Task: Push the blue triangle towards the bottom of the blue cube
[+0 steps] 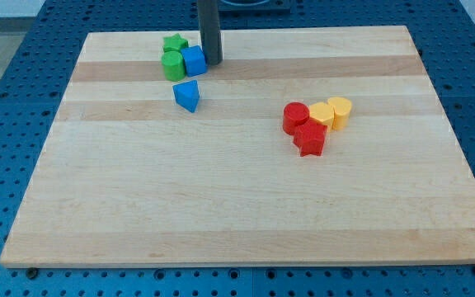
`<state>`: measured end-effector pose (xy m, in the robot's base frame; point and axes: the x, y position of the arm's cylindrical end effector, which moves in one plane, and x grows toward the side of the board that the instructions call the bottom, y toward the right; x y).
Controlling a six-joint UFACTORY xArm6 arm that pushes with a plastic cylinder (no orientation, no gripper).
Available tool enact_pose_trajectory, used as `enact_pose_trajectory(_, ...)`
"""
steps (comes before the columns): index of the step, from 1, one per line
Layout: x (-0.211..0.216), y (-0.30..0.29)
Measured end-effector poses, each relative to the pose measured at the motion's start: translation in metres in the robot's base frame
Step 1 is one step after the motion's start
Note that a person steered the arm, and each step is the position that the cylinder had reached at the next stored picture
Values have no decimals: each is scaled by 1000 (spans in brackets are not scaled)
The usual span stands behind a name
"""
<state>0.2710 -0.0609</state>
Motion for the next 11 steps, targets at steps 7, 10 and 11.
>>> enact_pose_trajectory(7, 166, -19)
enact_pose_trajectory(10, 125, -33)
enact_pose_trajectory(11, 112, -33)
